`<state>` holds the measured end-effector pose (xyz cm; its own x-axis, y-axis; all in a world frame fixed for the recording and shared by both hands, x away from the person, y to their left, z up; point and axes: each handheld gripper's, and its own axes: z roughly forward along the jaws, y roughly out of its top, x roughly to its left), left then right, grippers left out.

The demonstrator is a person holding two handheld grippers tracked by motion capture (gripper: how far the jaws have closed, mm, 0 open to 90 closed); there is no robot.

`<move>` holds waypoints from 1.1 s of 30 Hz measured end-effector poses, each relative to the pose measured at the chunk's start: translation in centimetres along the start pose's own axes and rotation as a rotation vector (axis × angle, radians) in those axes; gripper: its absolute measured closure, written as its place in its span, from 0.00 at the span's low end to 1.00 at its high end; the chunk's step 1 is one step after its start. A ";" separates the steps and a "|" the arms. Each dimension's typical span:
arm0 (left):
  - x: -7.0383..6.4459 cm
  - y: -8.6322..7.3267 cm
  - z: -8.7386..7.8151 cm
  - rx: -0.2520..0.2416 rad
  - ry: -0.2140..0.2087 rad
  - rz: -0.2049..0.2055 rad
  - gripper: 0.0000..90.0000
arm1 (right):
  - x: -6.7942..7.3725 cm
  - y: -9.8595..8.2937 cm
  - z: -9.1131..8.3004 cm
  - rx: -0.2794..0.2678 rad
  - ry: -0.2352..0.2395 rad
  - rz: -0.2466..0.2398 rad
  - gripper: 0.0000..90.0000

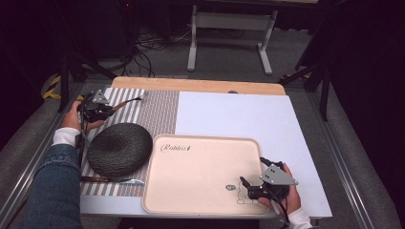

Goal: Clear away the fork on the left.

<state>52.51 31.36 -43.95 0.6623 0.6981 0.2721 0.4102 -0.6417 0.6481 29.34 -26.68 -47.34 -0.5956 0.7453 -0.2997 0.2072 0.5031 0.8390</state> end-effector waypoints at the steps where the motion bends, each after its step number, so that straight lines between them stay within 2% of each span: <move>1: -0.1 0.1 -0.2 -0.014 0.009 -0.008 0.84 | 0.0 0.0 0.0 0.001 0.000 0.001 0.09; 8: -0.7 0.7 -1.9 -0.095 0.033 -0.007 0.84 | 0.0 0.1 -0.2 -0.009 -0.001 0.003 0.09; 11: -1.2 0.9 -2.6 -0.149 0.029 -0.023 0.84 | -0.1 0.1 -0.3 -0.017 -0.002 0.002 0.09; 14: -1.7 1.1 -3.0 -0.173 0.029 -0.023 0.84 | -0.2 0.1 -0.5 -0.027 -0.007 0.006 0.09; 21: -3.2 2.3 -4.4 -0.254 -0.020 -0.011 0.84 | -0.4 0.2 -1.0 -0.048 -0.015 0.008 0.09; 28: -5.6 3.4 -5.8 -0.323 -0.043 0.025 0.84 | -0.6 0.3 -1.5 -0.070 -0.021 0.021 0.09; 33: -8.1 4.1 -6.6 -0.362 -0.073 0.074 0.84 | -0.4 0.3 -1.5 -0.075 -0.011 0.016 0.09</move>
<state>44.75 25.16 -38.79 0.7303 0.6210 0.2846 0.1202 -0.5269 0.8414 28.48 -27.47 -46.27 -0.5843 0.7578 -0.2905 0.1575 0.4570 0.8754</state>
